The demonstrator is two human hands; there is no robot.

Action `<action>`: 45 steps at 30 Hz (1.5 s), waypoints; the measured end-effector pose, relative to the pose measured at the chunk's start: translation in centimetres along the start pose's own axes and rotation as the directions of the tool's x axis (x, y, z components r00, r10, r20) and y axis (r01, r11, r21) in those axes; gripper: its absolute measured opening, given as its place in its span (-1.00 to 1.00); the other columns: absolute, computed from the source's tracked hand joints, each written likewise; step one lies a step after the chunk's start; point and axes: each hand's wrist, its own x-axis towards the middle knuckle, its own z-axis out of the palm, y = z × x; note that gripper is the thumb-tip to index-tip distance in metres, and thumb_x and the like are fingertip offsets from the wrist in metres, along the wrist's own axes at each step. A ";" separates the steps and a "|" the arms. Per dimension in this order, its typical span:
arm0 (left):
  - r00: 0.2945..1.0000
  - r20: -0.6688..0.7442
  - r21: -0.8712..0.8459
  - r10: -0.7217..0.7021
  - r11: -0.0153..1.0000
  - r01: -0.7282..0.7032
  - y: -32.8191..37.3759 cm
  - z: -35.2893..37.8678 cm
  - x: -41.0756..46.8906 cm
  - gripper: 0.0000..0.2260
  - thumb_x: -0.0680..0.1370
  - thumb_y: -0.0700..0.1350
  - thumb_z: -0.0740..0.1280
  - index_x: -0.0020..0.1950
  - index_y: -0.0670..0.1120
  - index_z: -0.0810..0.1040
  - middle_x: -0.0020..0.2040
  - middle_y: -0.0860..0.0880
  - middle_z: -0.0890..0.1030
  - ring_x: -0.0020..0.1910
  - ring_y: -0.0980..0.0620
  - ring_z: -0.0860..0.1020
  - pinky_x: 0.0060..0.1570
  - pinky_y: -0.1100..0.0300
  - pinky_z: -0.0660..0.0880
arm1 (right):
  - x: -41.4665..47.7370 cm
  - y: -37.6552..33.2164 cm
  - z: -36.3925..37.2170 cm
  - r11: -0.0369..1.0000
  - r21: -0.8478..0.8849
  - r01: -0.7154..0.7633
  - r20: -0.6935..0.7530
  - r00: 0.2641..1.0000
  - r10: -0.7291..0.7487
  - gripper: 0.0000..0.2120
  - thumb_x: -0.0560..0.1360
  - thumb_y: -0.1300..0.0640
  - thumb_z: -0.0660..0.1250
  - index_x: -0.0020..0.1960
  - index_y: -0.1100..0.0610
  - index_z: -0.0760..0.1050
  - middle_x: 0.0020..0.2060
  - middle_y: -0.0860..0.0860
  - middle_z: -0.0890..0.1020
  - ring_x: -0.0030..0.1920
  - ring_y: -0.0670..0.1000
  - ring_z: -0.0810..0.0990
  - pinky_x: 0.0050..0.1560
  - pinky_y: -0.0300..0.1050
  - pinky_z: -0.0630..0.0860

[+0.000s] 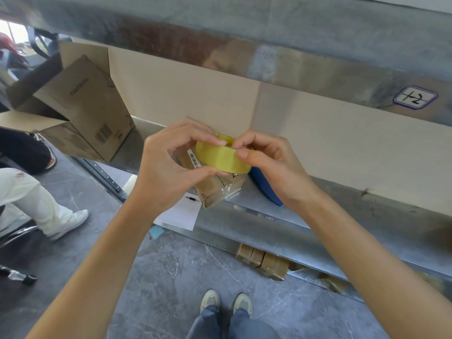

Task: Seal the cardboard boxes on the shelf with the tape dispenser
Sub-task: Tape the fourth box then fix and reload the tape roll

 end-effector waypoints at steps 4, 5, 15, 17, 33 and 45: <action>1.000 0.008 -0.014 -0.007 1.000 0.007 -0.1 -0.2 0.1 -0.65 0.29 -0.10 0.62 0.02 -0.01 0.61 -0.02 0.00 0.61 0.03 0.11 0.57 0.04 0.15 0.57 | 0.0 0.2 0.1 0.999 0.048 0.007 -0.033 0.999 -0.005 -0.86 0.39 0.03 0.37 -0.16 -0.07 0.71 -0.22 0.00 0.58 -0.10 0.03 0.49 0.00 -0.02 0.37; 1.000 0.007 -0.020 -0.011 1.000 0.011 -0.1 -0.3 0.1 -0.65 0.29 -0.10 0.61 0.02 0.00 0.61 -0.02 0.01 0.61 0.03 0.12 0.56 0.04 0.18 0.56 | 0.0 0.3 0.1 0.998 0.061 0.009 -0.034 0.999 -0.007 -0.84 0.39 0.04 0.36 -0.15 -0.07 0.72 -0.22 -0.02 0.58 -0.09 0.03 0.49 0.00 -0.01 0.36; 0.998 0.009 -0.057 -0.069 0.996 0.070 -0.9 0.0 -0.1 -0.68 0.28 -0.08 0.61 -0.01 0.02 0.64 -0.02 0.07 0.62 0.06 0.09 0.57 0.08 0.21 0.54 | 0.0 0.3 -0.2 0.997 0.072 -0.029 -0.032 0.999 0.031 -0.83 0.38 0.05 0.36 -0.15 -0.06 0.73 -0.24 -0.11 0.59 -0.12 -0.08 0.51 -0.01 -0.14 0.41; 0.997 0.016 -0.051 -0.073 0.996 0.074 -0.8 0.1 -0.1 -0.67 0.28 -0.06 0.61 0.00 0.03 0.64 -0.01 0.06 0.62 0.06 0.07 0.58 0.10 0.17 0.55 | 0.0 0.4 0.1 0.998 0.051 -0.030 -0.071 0.997 0.033 -0.88 0.38 0.02 0.40 -0.22 -0.04 0.72 -0.29 -0.10 0.58 -0.15 -0.05 0.47 -0.04 -0.14 0.39; 0.995 0.025 -0.074 -0.095 0.993 0.097 -1.0 0.0 -0.2 -0.65 0.29 -0.04 0.59 0.03 0.04 0.62 0.02 0.03 0.62 0.09 0.02 0.59 0.13 0.12 0.57 | -0.2 0.3 -0.3 1.000 -0.026 -0.011 -0.049 0.999 0.009 -0.77 0.37 0.04 0.36 -0.06 0.05 0.72 -0.26 -0.14 0.60 -0.15 -0.14 0.53 -0.07 -0.26 0.43; 0.998 -0.012 -0.106 -0.069 0.992 0.067 1.3 -1.9 0.9 -0.63 0.26 -0.07 0.61 0.02 0.02 0.62 -0.02 0.14 0.64 0.07 0.07 0.59 0.06 0.16 0.55 | 0.2 -3.3 0.4 0.997 -0.073 0.015 0.007 1.000 -0.015 -0.77 0.37 0.03 0.34 -0.04 -0.01 0.71 -0.22 -0.15 0.57 -0.13 -0.13 0.52 -0.06 -0.20 0.41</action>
